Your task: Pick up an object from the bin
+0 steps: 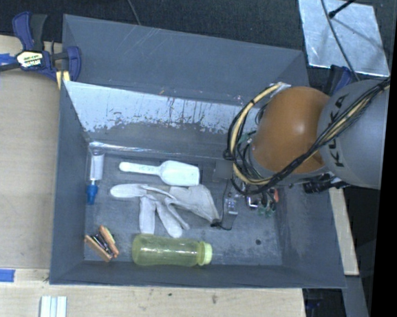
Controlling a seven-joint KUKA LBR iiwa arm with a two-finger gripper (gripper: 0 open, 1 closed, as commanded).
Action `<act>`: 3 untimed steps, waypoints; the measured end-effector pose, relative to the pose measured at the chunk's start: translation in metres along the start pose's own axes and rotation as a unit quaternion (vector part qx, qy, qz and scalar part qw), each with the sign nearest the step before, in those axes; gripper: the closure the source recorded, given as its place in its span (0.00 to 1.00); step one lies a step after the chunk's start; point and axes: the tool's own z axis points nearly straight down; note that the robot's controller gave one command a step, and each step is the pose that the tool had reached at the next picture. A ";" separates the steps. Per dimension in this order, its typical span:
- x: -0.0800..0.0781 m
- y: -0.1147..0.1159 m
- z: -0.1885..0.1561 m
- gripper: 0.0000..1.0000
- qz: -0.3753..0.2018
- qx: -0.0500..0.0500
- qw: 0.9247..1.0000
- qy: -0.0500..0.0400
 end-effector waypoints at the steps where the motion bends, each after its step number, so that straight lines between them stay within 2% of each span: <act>1: 0.008 0.000 0.034 0.00 0.041 -0.001 0.999 0.000; 2: -0.004 0.003 0.062 1.00 0.038 0.000 0.999 0.001; 3: -0.004 0.003 0.062 1.00 0.038 0.000 0.999 0.001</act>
Offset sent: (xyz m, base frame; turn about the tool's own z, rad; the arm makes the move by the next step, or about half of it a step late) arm 0.0033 0.0026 -0.0625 0.0768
